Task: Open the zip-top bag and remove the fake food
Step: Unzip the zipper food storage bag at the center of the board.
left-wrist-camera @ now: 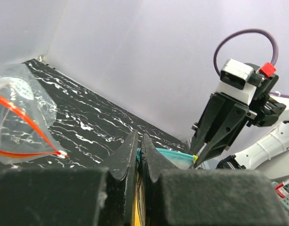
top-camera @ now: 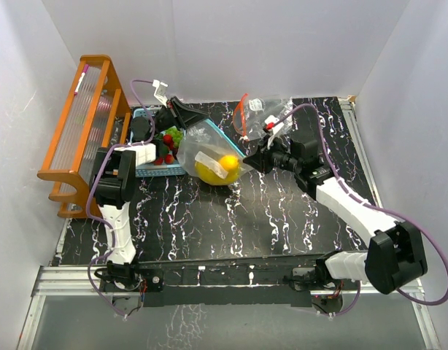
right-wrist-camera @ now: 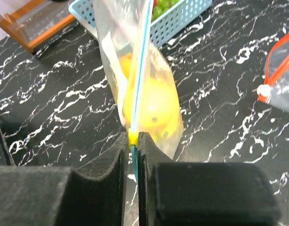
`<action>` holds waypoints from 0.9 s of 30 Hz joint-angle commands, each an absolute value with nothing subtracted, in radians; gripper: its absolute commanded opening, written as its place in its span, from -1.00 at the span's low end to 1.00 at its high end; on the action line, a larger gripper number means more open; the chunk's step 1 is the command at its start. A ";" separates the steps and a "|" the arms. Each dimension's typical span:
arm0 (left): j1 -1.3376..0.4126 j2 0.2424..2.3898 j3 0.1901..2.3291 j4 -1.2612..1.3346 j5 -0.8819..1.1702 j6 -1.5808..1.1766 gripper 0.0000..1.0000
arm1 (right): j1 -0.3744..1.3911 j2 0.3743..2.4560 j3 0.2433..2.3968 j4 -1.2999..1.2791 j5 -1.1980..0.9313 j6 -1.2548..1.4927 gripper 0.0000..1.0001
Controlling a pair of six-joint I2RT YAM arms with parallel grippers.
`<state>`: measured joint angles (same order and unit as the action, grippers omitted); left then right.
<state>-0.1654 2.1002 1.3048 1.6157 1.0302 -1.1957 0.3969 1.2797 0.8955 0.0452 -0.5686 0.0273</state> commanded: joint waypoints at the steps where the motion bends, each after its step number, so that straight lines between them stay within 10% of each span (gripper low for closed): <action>1: -0.092 2.087 1.375 1.730 0.921 -1.198 -1.00 | 0.393 1.189 0.836 -0.064 -0.545 0.026 -0.85; 11: -0.079 2.111 1.409 1.791 0.914 -1.278 -1.00 | 0.392 1.086 0.794 -0.107 -0.493 0.055 -0.80; 14: -0.120 2.099 1.401 1.792 0.986 -1.259 -1.00 | 0.392 1.105 0.839 -0.099 -0.499 0.066 -0.06; 19: -0.211 2.052 1.352 1.793 1.107 -1.206 -1.00 | 0.392 1.137 0.920 -0.010 -0.439 0.110 0.36; 27: -0.277 1.994 1.303 1.793 1.189 -1.183 -1.00 | 0.391 1.225 1.036 0.099 -0.296 0.142 0.32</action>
<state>-0.2680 2.0869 1.3205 1.6119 1.1336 -1.2156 0.3969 1.1938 0.9417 -0.0238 -0.3786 0.1284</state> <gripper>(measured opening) 0.017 0.682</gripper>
